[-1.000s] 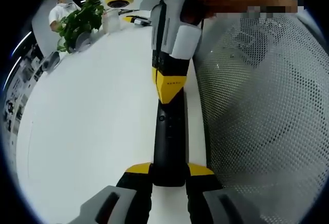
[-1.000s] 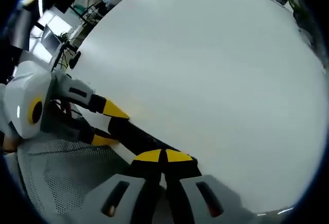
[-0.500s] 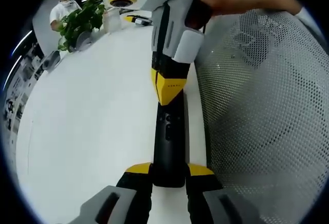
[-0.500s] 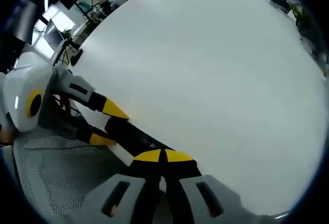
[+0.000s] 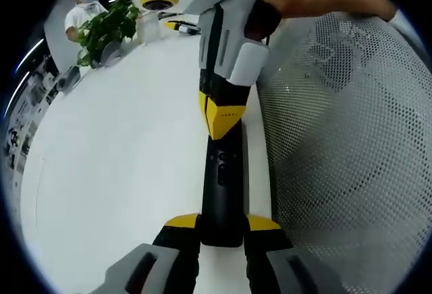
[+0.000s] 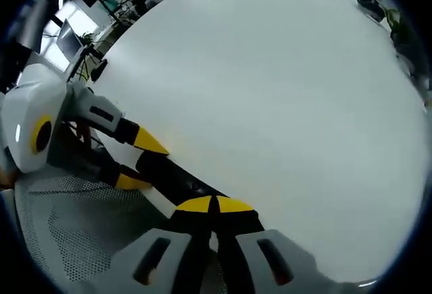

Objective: Press the specified remote control buttons in sequence, fully releasing each button before pressing the next.

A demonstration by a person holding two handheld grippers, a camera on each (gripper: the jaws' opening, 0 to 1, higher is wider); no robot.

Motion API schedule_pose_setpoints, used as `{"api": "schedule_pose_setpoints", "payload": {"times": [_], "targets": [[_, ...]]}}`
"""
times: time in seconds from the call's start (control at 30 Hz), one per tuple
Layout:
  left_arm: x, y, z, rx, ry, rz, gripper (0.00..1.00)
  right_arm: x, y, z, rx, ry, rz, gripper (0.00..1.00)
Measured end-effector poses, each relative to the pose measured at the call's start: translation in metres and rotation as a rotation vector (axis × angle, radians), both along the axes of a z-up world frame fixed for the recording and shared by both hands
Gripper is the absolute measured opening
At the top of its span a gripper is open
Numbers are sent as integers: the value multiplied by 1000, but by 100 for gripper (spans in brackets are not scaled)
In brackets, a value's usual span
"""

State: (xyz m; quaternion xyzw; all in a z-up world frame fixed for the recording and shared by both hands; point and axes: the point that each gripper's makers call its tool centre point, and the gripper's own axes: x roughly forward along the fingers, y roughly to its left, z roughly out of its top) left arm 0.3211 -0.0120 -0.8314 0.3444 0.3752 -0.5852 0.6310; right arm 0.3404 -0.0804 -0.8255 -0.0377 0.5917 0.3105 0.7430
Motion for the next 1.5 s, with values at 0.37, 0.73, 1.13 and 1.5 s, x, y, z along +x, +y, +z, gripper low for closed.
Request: {"api": "schedule_pose_setpoints", "payload": {"times": [0.37, 0.73, 1.13, 1.5], "targets": [[0, 0, 0, -13, -9, 26, 24, -1, -1, 2, 82, 92, -124, 0], [0, -1, 1, -64, -7, 58, 25, -10, 8, 8, 133, 150, -148, 0], [0, -2, 1, -83, -10, 82, 25, -18, 10, 3, 79, 119, -73, 0], [0, -3, 0, -79, -7, 56, 25, -18, 9, 1, 68, 109, -45, 0]]}}
